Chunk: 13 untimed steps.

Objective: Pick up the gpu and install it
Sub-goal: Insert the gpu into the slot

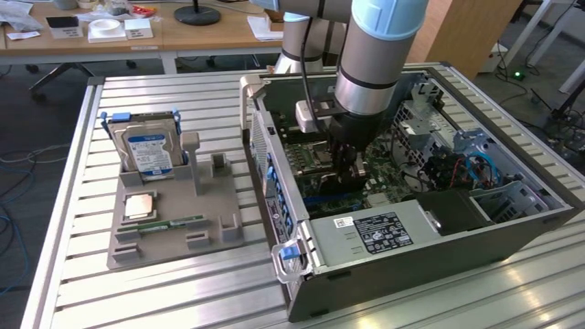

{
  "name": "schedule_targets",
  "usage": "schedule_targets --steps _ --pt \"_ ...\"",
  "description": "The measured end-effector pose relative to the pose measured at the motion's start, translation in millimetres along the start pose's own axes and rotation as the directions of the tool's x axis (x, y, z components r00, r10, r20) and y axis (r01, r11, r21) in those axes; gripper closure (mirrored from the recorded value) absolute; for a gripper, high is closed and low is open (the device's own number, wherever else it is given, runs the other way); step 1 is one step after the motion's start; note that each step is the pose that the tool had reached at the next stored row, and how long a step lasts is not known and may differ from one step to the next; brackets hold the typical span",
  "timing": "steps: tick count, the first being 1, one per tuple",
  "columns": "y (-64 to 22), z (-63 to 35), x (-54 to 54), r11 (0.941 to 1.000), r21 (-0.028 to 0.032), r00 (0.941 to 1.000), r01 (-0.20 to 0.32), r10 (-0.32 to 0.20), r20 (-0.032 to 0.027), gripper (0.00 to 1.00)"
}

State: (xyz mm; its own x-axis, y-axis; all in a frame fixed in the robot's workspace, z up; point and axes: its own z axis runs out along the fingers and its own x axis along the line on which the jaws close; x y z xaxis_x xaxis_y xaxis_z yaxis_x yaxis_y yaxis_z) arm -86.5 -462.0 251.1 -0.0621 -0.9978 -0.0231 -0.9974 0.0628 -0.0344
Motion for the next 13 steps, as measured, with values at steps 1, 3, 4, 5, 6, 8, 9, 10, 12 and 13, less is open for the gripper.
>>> schedule_targets --steps 1,3,4,5,6,8,9,10,12,13 --pt "0.0 0.0 0.0 1.0 0.0 1.0 0.0 0.0 -0.0001 0.74" --pt "0.0 0.5 0.1 1.0 0.0001 1.0 0.0 0.0 0.0 0.74" --pt "0.0 1.1 0.2 1.0 0.0001 1.0 0.0 0.0 0.0 0.74" --pt "0.1 1.5 0.2 1.0 -0.0001 1.0 0.0 0.0 -0.0003 0.74" --pt "0.1 1.4 0.2 1.0 -0.0001 1.0 0.0 0.0 -0.0005 0.74" --pt "0.1 1.5 0.2 1.0 -0.0001 1.0 0.0 0.0 -0.0004 0.74" --pt "0.1 1.8 0.2 1.0 0.0 1.0 0.0 0.0 -0.0003 0.74" --pt "0.1 2.1 0.2 1.0 0.0 1.0 0.0 0.0 -0.0004 0.74" --pt "0.1 2.6 0.3 1.0 -0.0001 1.0 0.0 0.0 -0.0008 0.74" --pt "0.2 2.8 0.3 1.0 -0.0002 1.0 0.0 0.0 -0.0007 0.74"
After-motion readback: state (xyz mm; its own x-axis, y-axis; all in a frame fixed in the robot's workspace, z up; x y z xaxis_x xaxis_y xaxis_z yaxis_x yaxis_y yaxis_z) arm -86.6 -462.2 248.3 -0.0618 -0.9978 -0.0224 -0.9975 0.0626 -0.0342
